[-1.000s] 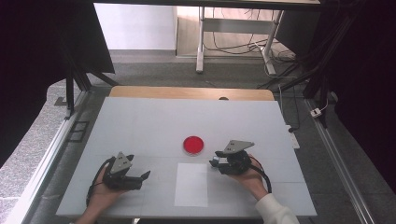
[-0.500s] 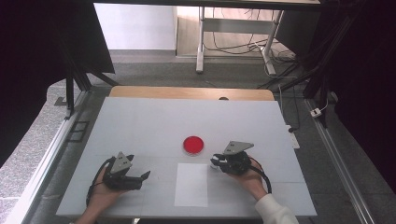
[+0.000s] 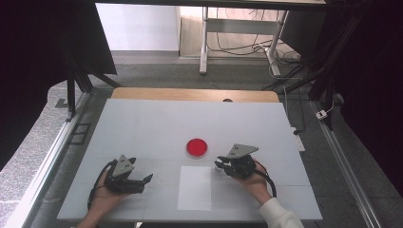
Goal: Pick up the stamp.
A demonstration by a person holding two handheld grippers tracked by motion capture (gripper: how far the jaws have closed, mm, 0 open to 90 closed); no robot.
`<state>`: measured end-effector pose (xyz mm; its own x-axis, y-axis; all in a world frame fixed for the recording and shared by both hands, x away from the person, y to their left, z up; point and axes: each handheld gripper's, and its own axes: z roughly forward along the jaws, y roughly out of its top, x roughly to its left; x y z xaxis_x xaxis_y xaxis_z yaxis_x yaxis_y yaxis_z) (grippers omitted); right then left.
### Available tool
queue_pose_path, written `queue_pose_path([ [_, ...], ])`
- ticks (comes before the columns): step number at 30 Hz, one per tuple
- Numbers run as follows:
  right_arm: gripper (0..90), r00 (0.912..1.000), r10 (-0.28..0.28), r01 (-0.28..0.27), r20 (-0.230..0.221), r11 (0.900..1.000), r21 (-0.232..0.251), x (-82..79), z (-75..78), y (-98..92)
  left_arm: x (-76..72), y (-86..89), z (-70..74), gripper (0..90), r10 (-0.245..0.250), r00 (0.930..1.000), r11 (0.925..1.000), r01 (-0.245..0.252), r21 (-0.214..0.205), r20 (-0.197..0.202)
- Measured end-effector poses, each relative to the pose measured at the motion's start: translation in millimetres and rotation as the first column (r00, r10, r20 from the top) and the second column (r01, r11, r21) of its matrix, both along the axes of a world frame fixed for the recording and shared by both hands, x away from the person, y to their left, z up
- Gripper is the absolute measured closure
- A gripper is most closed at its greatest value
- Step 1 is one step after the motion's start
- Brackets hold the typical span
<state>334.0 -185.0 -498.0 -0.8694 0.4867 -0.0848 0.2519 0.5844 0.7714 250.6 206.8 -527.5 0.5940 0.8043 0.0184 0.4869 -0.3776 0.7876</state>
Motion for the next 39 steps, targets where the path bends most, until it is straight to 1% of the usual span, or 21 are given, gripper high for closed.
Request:
queue_pose_path([
  [2,74.7,1.0000,-0.008,0.008,0.002,0.9998,0.017,-0.2,1.8,-1.7,0.0,0.0,-0.1,12.5,0.000,1.0000,1.0000,0.000,0.000,0.000],
  [5,74.7,0.9999,-0.015,0.015,0.004,0.9996,0.022,-0.1,2.9,-2.9,-0.1,-0.2,-0.3,12.6,-0.001,1.0000,1.0000,0.001,0.001,-0.001],
  [7,74.8,0.9998,-0.022,0.022,0.003,0.9992,0.035,-0.1,3.9,-4.0,-0.1,-0.2,-0.3,12.5,-0.001,1.0000,1.0000,0.001,0.000,-0.001],
  [8,74.8,0.9995,-0.029,0.029,0.009,0.9987,0.042,-0.1,5.5,-5.3,-0.1,-0.1,-0.3,12.6,0.000,1.0000,1.0000,0.000,-0.001,0.000],
  [9,74.8,0.9995,-0.029,0.029,0.009,0.9987,0.042,-0.1,5.5,-5.3,-0.1,0.0,-0.3,12.6,0.000,1.0000,1.0000,0.000,-0.001,0.000],
  [11,74.8,0.9993,-0.037,0.036,0.009,0.9968,0.072,-0.2,7.4,-7.2,0.1,0.1,-0.5,12.6,0.001,1.0000,1.0000,-0.001,-0.001,0.000],
  [13,74.8,0.9988,-0.047,0.046,0.011,0.9958,0.080,-0.3,9.4,-9.0,0.3,0.1,-0.6,12.6,0.002,1.0000,1.0000,-0.002,0.000,-0.001],
  [15,74.8,0.9985,-0.054,0.052,0.013,0.9936,0.100,-0.4,11.0,-10.6,0.3,0.3,-0.5,12.7,0.002,1.0000,1.0000,-0.002,0.000,-0.001],
  [17,74.8,0.9980,-0.061,0.059,0.016,0.9920,0.112,-0.6,13.2,-12.5,0.2,0.3,-0.5,12.7,0.002,1.0000,1.0000,-0.002,0.000,0.000],
  [19,74.8,0.9975,-0.068,0.065,0.018,0.9914,0.114,-1.0,14.6,-13.2,0.2,0.2,-0.7,12.7,0.002,1.0000,1.0000,-0.002,0.001,-0.001],
  [23,74.8,0.9967,-0.077,0.072,0.025,0.9855,0.154,-2.9,19.8,-15.7,0.7,0.6,-0.8,12.7,0.001,1.0000,1.0000,-0.001,0.000,-0.002],
  [24,74.8,0.9962,-0.083,0.077,0.026,0.9821,0.172,-4.2,23.5,-16.4,0.8,0.8,-0.8,12.7,0.002,1.0000,1.0000,-0.002,0.000,-0.003],
  [26,74.8,0.9958,-0.086,0.079,0.032,0.9791,0.188,-5.9,27.7,-17.1,0.8,0.7,-0.8,12.8,0.004,1.0000,1.0000,-0.004,-0.001,-0.003],
  [29,74.8,0.9953,-0.088,0.079,0.038,0.9778,0.194,-7.8,32.0,-17.5,0.8,0.8,-0.8,12.8,0.003,1.0000,1.0000,-0.003,0.000,-0.003],
  [31,74.8,0.9949,-0.091,0.080,0.043,0.9740,0.212,-9.9,36.0,-18.0,0.8,0.8,-0.9,12.8,0.003,1.0000,1.0000,-0.003,0.000,-0.003],
  [32,74.8,0.9947,-0.091,0.078,0.048,0.9705,0.228,-11.9,39.9,-18.4,0.8,0.7,-0.9,12.8,0.003,1.0000,1.0000,-0.003,0.000,-0.004],
  [33,74.8,0.9947,-0.091,0.078,0.048,0.9705,0.228,-11.9,39.9,-18.4,0.9,0.8,-1.0,12.8,0.002,1.0000,1.0000,-0.002,-0.001,-0.004],
  [34,74.8,0.9946,-0.088,0.072,0.054,0.9658,0.249,-13.6,42.9,-18.4,1.1,0.8,-1.3,12.8,0.002,1.0000,1.0000,-0.002,0.001,-0.004],
  [35,74.8,0.9946,-0.088,0.072,0.054,0.9658,0.249,-13.6,42.9,-18.4,1.1,0.8,-1.3,12.8,0.002,1.0000,1.0000,-0.002,0.001,-0.004],
  [36,74.8,0.9949,-0.085,0.068,0.054,0.9619,0.265,-14.7,45.3,-18.3,1.1,0.7,-1.3,12.8,0.003,1.0000,1.0000,-0.003,0.001,-0.005],
  [39,74.8,0.9952,-0.083,0.065,0.053,0.9604,0.271,-15.6,46.9,-18.5,1.0,0.6,-1.3,12.8,0.003,1.0000,1.0000,-0.003,0.001,-0.003],
])
